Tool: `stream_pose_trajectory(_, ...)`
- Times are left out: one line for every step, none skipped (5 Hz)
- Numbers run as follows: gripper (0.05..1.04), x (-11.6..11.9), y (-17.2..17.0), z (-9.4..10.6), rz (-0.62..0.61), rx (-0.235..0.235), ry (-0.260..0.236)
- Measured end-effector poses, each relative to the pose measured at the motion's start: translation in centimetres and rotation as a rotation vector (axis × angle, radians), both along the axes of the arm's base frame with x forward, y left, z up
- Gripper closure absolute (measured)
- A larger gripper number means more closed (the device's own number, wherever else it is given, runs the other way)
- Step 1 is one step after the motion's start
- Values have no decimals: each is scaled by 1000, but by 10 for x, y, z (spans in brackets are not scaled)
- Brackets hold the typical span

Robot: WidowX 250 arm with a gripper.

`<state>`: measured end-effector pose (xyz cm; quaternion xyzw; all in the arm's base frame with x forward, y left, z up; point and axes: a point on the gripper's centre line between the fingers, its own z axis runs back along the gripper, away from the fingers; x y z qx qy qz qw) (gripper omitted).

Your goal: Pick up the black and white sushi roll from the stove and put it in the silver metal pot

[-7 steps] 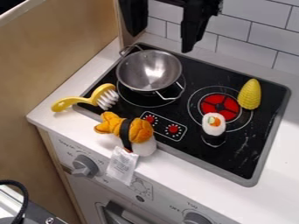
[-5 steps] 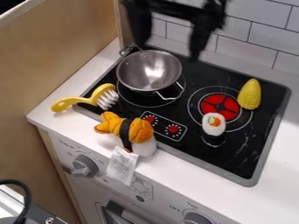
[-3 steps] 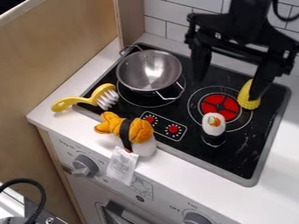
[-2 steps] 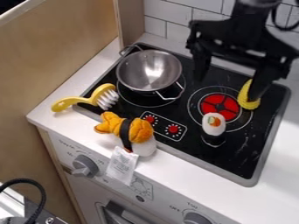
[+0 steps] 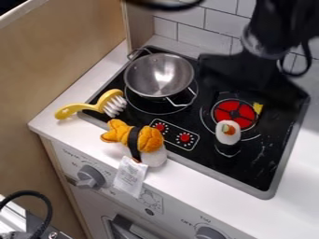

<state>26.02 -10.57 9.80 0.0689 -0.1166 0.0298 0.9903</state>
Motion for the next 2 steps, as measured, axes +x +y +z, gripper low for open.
stream_pose_trajectory(85, 0, 2, -7, -6, 4, -24)
stream_pose_trajectory(85, 1, 4, -20, -6, 16, -47)
